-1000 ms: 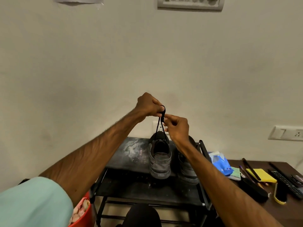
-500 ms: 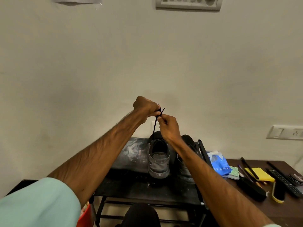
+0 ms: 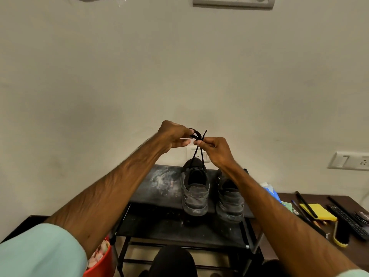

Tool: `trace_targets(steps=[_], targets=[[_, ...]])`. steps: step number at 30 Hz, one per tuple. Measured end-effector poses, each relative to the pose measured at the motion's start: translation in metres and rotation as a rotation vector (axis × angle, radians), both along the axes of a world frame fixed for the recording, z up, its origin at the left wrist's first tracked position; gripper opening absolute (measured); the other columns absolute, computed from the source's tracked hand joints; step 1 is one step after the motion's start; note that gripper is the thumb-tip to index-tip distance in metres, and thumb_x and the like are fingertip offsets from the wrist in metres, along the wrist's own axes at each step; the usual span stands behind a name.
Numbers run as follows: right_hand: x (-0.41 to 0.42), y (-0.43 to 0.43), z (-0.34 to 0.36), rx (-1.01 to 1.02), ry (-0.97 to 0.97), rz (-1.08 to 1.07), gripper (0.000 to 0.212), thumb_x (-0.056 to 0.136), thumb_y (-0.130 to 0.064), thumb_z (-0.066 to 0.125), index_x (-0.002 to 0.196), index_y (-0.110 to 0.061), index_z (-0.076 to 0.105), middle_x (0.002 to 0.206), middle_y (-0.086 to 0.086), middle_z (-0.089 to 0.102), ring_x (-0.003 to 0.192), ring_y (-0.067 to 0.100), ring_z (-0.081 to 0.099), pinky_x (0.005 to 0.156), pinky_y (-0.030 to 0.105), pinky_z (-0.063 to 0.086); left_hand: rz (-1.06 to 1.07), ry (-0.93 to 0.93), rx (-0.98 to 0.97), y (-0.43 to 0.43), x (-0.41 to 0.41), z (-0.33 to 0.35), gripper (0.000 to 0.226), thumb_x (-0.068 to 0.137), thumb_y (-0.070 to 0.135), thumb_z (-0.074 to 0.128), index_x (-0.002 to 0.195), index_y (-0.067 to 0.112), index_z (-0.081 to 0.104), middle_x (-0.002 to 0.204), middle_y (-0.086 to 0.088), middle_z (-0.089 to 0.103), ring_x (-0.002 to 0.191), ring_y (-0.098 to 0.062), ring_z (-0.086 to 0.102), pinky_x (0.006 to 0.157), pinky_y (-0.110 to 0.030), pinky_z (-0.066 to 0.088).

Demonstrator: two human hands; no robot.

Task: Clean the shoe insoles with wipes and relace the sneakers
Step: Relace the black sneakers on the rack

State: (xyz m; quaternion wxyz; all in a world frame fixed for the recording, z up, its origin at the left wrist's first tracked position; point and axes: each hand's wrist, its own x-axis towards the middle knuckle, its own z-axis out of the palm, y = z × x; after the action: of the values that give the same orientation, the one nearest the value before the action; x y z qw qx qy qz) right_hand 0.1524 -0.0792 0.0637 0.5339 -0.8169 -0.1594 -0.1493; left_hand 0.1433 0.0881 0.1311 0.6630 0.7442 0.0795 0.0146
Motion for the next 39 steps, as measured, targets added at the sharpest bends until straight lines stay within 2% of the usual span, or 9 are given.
trace_targets(steps=[3,6,11,15,19,23,28,35,39], targets=[[0.005,-0.008,0.003,-0.016,0.042,0.028,0.017,0.098,-0.028,0.067,0.097,-0.018,0.081,0.086,0.017,0.076,0.076,0.024,0.07,0.079,0.049,0.056,-0.074,0.067,0.108,0.015,-0.002,-0.019,0.019,0.086,0.02,0.081,0.099,0.007,0.077,0.088,-0.005,0.079,0.076,-0.016,0.073,0.072,-0.026,0.062],[0.002,-0.012,0.007,0.038,0.094,0.061,0.019,0.101,-0.018,0.062,0.105,-0.007,0.077,0.09,0.002,0.08,0.089,0.011,0.075,0.088,0.041,0.056,-0.172,0.023,0.221,0.022,-0.001,-0.041,0.022,0.087,0.021,0.079,0.106,0.009,0.076,0.092,-0.002,0.077,0.078,-0.012,0.069,0.069,-0.025,0.062],[0.002,-0.007,0.003,0.059,0.093,0.047,0.018,0.1,-0.017,0.063,0.105,-0.007,0.078,0.089,0.0,0.079,0.091,0.008,0.074,0.08,0.024,0.054,-0.355,-0.206,0.547,0.004,-0.002,-0.08,0.038,0.083,0.037,0.081,0.116,0.018,0.075,0.095,0.002,0.072,0.09,-0.013,0.068,0.069,-0.025,0.055],[-0.004,0.001,-0.002,0.13,0.122,0.086,0.018,0.1,-0.014,0.064,0.106,-0.003,0.077,0.087,0.004,0.078,0.077,0.008,0.075,0.063,0.015,0.054,-0.258,-0.32,0.487,-0.021,-0.003,-0.101,0.025,0.085,0.036,0.079,0.094,0.013,0.078,0.083,-0.011,0.075,0.083,-0.026,0.07,0.077,-0.035,0.055],[-0.009,0.002,-0.009,0.263,0.186,0.082,0.017,0.098,-0.012,0.065,0.109,-0.005,0.077,0.088,0.008,0.079,0.082,0.016,0.077,0.071,0.027,0.062,-0.121,-0.357,0.471,-0.028,0.0,-0.107,0.026,0.085,0.037,0.079,0.07,0.017,0.072,0.067,-0.007,0.069,0.066,-0.024,0.066,0.062,-0.027,0.048],[-0.008,-0.008,-0.018,0.345,0.231,-0.025,0.016,0.097,-0.011,0.067,0.109,-0.006,0.076,0.089,0.007,0.079,0.078,0.015,0.077,0.062,0.02,0.056,-0.138,-0.394,0.596,-0.021,0.002,-0.108,0.016,0.085,0.035,0.077,0.079,0.021,0.081,0.066,0.003,0.071,0.064,-0.018,0.066,0.062,-0.033,0.053],[-0.009,-0.015,-0.03,0.137,0.181,-0.145,0.015,0.095,-0.012,0.07,0.107,-0.008,0.078,0.085,0.003,0.079,0.073,0.013,0.076,0.058,0.018,0.054,-0.142,-0.479,0.806,-0.009,-0.004,-0.096,0.013,0.083,0.03,0.077,0.094,0.024,0.082,0.074,0.007,0.075,0.062,-0.008,0.064,0.053,-0.018,0.044],[-0.018,-0.013,-0.044,-0.237,0.04,-0.092,0.012,0.092,-0.015,0.074,0.102,-0.017,0.081,0.075,-0.002,0.076,0.068,0.007,0.07,0.065,0.015,0.051,-0.184,-0.271,0.696,-0.005,0.0,-0.083,0.005,0.075,0.011,0.081,0.074,0.016,0.081,0.062,0.001,0.073,0.058,-0.017,0.072,0.057,-0.021,0.057],[-0.022,-0.011,-0.052,-0.367,0.004,-0.045,0.014,0.092,-0.016,0.074,0.103,-0.018,0.081,0.086,-0.001,0.078,0.074,0.01,0.071,0.072,0.024,0.059,-0.242,-0.298,0.759,-0.004,0.002,-0.088,0.019,0.071,0.007,0.081,0.085,0.019,0.083,0.075,0.003,0.077,0.066,-0.01,0.072,0.06,-0.017,0.055]])
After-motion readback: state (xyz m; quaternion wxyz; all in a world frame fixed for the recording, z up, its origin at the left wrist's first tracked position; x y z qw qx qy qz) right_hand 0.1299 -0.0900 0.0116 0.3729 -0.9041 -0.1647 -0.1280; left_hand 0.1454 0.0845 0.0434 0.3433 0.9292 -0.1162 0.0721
